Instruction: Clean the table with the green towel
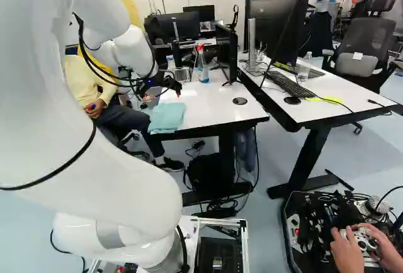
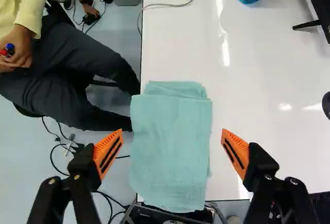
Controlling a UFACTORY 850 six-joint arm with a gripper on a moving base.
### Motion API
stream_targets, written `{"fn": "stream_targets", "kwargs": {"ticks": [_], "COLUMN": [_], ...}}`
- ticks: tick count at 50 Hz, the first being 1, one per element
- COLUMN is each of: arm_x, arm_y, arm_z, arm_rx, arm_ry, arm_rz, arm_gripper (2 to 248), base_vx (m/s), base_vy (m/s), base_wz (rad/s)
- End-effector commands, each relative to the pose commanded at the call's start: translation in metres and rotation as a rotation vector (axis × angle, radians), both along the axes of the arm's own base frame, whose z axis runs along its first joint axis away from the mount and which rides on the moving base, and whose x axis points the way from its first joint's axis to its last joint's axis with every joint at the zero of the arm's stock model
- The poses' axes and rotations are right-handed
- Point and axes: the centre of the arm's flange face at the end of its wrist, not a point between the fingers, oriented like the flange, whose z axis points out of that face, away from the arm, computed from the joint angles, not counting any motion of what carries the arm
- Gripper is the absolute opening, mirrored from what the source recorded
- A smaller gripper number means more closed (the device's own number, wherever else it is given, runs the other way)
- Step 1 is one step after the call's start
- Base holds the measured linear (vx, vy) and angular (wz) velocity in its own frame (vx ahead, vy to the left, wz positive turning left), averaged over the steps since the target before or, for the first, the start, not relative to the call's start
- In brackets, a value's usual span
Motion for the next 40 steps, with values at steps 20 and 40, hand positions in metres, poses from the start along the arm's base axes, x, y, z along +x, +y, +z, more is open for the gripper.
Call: {"fn": "stream_targets", "kwargs": {"ticks": [20, 40], "arm_x": [-0.008, -0.022], "arm_y": [-0.011, -0.026], "arm_z": [-0.016, -0.038], "arm_rx": [0.008, 0.019], "arm_ry": [-0.058, -0.142], "arm_rz": [-0.021, -0.050], "arm_gripper": [247, 247], "base_vx": [0.000, 0.000], "base_vy": [0.000, 0.000], "base_wz": [0.000, 0.000]}}
